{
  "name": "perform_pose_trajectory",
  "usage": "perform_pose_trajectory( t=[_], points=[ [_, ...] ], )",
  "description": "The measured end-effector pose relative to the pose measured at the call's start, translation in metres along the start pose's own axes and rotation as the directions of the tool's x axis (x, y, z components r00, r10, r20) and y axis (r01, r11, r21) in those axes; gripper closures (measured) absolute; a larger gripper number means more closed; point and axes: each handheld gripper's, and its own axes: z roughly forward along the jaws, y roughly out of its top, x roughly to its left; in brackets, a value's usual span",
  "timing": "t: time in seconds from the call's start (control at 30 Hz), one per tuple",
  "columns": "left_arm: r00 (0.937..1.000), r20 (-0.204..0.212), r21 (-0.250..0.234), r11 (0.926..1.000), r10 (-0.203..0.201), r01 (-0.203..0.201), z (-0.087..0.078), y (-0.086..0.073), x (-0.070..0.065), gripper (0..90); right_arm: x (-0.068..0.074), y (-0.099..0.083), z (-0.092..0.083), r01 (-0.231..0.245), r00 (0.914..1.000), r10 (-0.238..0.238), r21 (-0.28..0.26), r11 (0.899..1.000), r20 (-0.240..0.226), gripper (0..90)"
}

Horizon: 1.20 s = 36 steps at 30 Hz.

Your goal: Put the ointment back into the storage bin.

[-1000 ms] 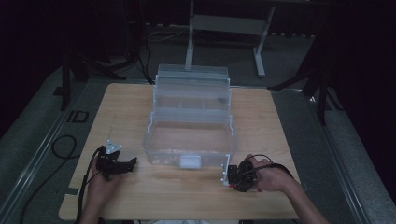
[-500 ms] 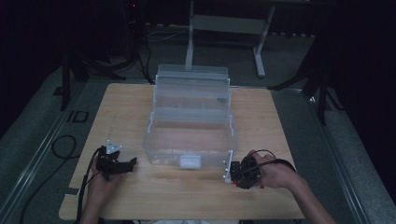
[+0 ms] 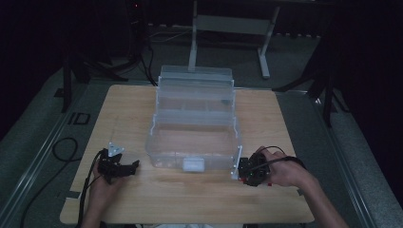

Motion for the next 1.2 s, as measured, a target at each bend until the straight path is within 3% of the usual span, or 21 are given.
perform_pose_trajectory(
  t=[1.2],
  points=[
    [1.0, 0.0, -0.001, 1.0, 0.0, 0.0, 0.0, 0.0, 0.0, 12.0, -0.015, -0.002, -0.036, -0.001, 0.9998, 0.001, 0.0, 1.0, 0.021, 70.1]
  ],
)
